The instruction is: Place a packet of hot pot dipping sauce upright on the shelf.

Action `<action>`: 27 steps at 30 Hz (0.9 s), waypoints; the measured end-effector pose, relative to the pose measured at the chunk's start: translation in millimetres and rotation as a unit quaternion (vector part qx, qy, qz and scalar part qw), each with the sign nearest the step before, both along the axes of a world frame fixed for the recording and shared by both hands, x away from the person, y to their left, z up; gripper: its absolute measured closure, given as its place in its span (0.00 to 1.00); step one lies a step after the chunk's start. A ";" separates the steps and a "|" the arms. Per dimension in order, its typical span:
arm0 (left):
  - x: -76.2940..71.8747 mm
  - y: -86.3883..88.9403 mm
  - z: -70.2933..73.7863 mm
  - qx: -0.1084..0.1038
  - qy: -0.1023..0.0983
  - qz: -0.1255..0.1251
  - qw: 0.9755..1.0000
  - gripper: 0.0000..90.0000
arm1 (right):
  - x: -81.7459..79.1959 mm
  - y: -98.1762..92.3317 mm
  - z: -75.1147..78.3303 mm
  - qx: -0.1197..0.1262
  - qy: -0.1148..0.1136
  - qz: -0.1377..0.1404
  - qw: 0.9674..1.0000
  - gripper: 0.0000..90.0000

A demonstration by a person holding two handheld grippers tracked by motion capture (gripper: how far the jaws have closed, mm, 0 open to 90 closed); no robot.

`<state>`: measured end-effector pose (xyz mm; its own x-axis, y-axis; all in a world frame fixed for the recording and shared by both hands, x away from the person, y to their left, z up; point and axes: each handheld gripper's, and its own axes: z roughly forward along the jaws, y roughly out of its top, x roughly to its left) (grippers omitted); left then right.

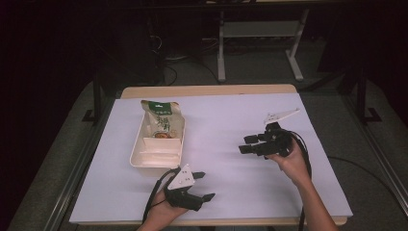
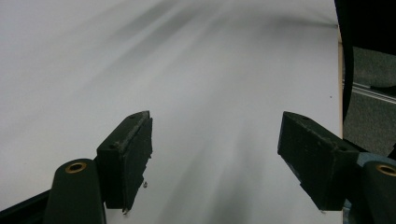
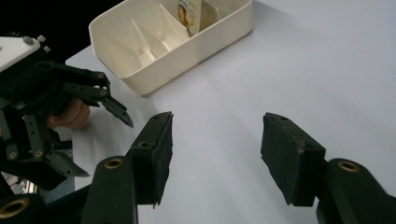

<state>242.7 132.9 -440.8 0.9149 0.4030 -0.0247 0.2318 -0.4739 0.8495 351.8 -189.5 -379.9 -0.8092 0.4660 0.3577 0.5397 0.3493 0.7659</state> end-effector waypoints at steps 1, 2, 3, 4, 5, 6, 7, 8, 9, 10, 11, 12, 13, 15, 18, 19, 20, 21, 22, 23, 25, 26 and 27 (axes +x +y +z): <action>0.1 0.1 0.0 0.000 0.001 0.000 1.000 0.29 | -1.8 -2.5 -0.6 0.001 -0.001 -0.001 1.000 0.48; 0.0 0.1 0.0 0.000 0.001 0.001 1.000 0.29 | -3.5 -4.8 -1.4 0.004 0.000 -0.002 1.000 0.48; 0.0 0.1 -0.1 0.000 0.001 0.001 1.000 0.28 | -5.1 -7.0 -2.0 0.002 0.001 -0.004 1.000 0.47; 0.0 0.0 -0.2 0.000 0.001 0.002 1.000 0.28 | -7.3 -9.3 -2.7 0.002 0.000 -0.006 1.000 0.47; 0.0 0.0 -0.2 0.000 0.001 0.001 1.000 0.28 | -8.9 -11.6 -3.6 0.003 0.000 -0.007 1.000 0.47; 0.2 0.1 -0.2 0.002 0.000 0.000 1.000 0.28 | -10.7 -14.0 -4.4 0.003 0.001 -0.008 1.000 0.47; 0.4 0.1 -0.2 0.003 -0.001 0.000 1.000 0.28 | -12.5 -16.3 -5.3 0.003 0.001 -0.010 1.000 0.47; 0.4 0.1 -0.2 0.003 -0.001 0.000 1.000 0.28 | -12.5 -16.3 -5.3 0.003 0.001 -0.010 1.000 0.47; 0.3 -0.1 -0.3 0.005 0.000 -0.001 1.000 0.28 | -14.2 -18.8 -6.3 0.003 0.002 -0.012 1.000 0.47; 0.2 -0.5 -0.4 0.005 0.000 -0.001 1.000 0.28 | -15.8 -21.1 -7.5 0.004 0.004 -0.013 1.000 0.47; -0.3 -1.3 -0.5 0.005 0.000 0.000 1.000 0.28 | -18.8 -25.6 -10.2 0.003 0.006 -0.017 1.000 0.47; -0.3 -1.6 -0.5 0.005 0.000 0.000 1.000 0.28 | -20.2 -27.9 -11.8 0.004 0.008 -0.018 1.000 0.47; -0.4 -1.8 -0.5 0.006 -0.001 -0.001 1.000 0.28 | -21.9 -30.0 -13.4 0.005 0.010 -0.020 1.000 0.47; -0.3 -1.9 -0.7 0.008 -0.001 -0.002 1.000 0.28 | -24.8 -34.4 -16.8 0.006 0.013 -0.023 1.000 0.47; -0.3 -2.0 -0.9 0.008 -0.001 -0.001 1.000 0.28 | -27.7 -38.3 -19.8 0.008 0.014 -0.026 1.000 0.47; -0.2 -1.9 -0.8 0.008 -0.001 -0.001 1.000 0.28 | -30.5 -41.4 -22.1 0.010 0.015 -0.029 0.999 0.47; -0.1 -1.9 -0.8 0.008 -0.001 -0.001 1.000 0.28 | -31.8 -42.6 -22.9 0.010 0.016 -0.029 0.999 0.47; -0.1 -1.9 -0.9 0.008 0.000 -0.001 1.000 0.28 | -33.1 -43.7 -23.7 0.010 0.017 -0.031 0.999 0.46; -0.2 -2.0 -1.0 0.009 0.000 -0.001 1.000 0.28 | -34.3 -45.0 -24.5 0.010 0.017 -0.031 0.999 0.46; -0.3 -2.3 -1.1 0.008 0.000 -0.001 1.000 0.28 | -35.5 -46.1 -25.3 0.011 0.017 -0.033 0.999 0.46; -0.3 -2.4 -1.2 0.008 -0.001 -0.001 1.000 0.28 | -36.9 -47.3 -26.0 0.011 0.018 -0.033 0.999 0.46; -0.4 -2.6 -1.3 0.008 0.000 -0.001 1.000 0.28 | -39.5 -49.2 -27.7 0.012 0.019 -0.035 0.999 0.46; -0.3 -2.4 -1.2 0.008 0.000 -0.001 1.000 0.28 | -41.0 -50.1 -28.6 0.012 0.020 -0.035 0.999 0.46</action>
